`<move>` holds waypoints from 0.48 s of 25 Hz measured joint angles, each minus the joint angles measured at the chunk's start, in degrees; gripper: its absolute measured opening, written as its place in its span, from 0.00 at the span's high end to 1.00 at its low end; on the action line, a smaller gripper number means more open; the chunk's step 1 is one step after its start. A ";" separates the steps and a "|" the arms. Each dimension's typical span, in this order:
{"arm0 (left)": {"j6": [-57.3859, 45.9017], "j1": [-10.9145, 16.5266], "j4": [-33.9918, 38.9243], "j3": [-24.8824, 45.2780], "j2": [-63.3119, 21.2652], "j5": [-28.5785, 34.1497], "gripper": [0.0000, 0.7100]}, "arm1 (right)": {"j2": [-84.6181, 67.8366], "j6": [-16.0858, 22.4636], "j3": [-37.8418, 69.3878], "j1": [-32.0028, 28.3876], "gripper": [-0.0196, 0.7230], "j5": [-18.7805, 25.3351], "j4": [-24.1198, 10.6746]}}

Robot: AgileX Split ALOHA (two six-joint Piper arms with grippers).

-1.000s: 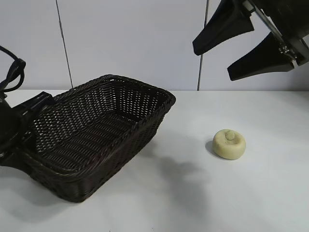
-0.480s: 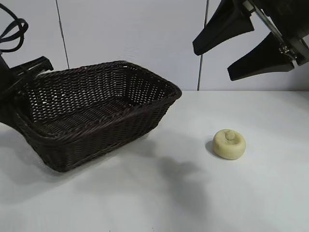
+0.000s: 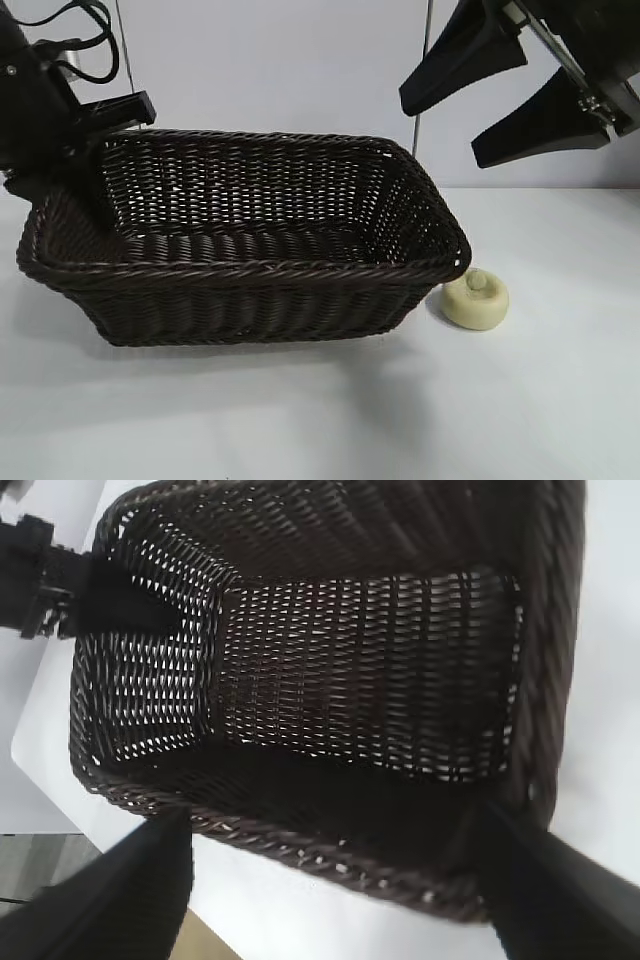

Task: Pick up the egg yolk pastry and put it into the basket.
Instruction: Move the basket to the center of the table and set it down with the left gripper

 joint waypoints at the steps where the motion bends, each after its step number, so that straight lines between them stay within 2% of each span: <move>1: 0.82 0.00 -0.18 0.00 0.33 -0.01 0.86 | 0.00 0.00 0.00 0.00 0.22 0.00 0.00; 7: 0.99 0.05 -2.08 0.00 2.30 -0.74 0.86 | 0.00 0.05 0.00 0.00 0.22 0.00 -0.04; 12: -2.42 0.12 -0.92 0.00 3.15 -1.64 0.86 | 0.00 0.05 0.00 0.00 0.22 0.00 -0.04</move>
